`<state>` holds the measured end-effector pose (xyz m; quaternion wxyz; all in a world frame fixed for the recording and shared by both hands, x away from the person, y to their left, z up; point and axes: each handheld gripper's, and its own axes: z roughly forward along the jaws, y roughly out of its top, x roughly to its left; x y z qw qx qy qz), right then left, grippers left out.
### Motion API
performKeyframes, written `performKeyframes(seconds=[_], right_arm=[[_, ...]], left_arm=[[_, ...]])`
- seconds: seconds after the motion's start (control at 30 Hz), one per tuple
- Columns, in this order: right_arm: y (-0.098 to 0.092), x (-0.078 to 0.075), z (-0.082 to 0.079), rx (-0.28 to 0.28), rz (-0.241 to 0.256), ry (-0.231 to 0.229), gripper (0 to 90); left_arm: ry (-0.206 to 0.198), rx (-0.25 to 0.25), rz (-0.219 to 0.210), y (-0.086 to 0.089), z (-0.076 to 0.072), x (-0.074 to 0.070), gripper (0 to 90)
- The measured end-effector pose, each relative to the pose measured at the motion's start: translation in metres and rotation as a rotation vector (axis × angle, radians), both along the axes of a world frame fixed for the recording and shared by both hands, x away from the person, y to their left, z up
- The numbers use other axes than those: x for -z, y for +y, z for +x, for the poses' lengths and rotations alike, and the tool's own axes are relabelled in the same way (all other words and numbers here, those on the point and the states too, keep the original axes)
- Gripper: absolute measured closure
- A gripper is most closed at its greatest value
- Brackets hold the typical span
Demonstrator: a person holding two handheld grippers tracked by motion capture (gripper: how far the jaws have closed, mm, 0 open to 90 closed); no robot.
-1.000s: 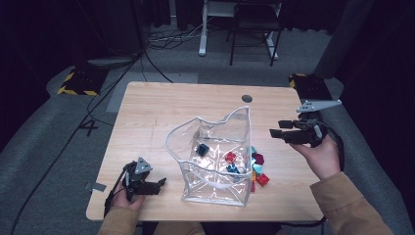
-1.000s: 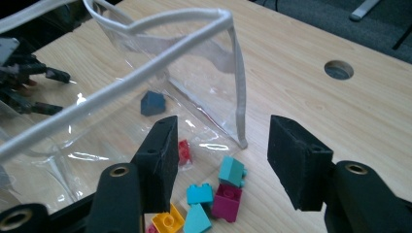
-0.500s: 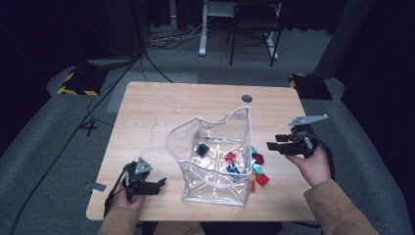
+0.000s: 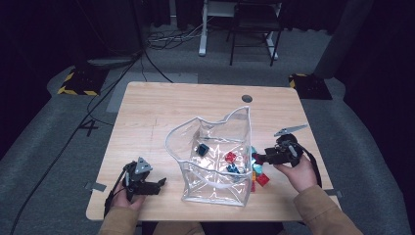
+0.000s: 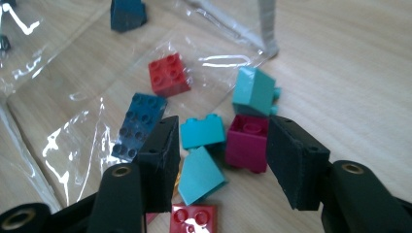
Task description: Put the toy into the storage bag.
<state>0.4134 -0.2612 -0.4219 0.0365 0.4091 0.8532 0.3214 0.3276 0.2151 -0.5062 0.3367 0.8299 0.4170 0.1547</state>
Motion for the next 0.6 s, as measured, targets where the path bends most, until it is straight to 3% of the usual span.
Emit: performKeyframes(seconds=[0.27,0.43,0.6], right_arm=[[0.009,0.022,-0.005,-0.036,-0.049,0.035,50.2],[0.011,0.030,-0.006,-0.044,-0.066,0.067,55.9],[0.014,0.035,-0.007,-0.050,-0.093,0.069,56.5]], left_arm=[[0.000,0.000,0.000,0.000,0.000,0.000,16.2],[0.000,0.000,0.000,0.000,0.000,0.000,16.2],[0.000,0.000,0.000,0.000,0.000,0.000,16.2]])
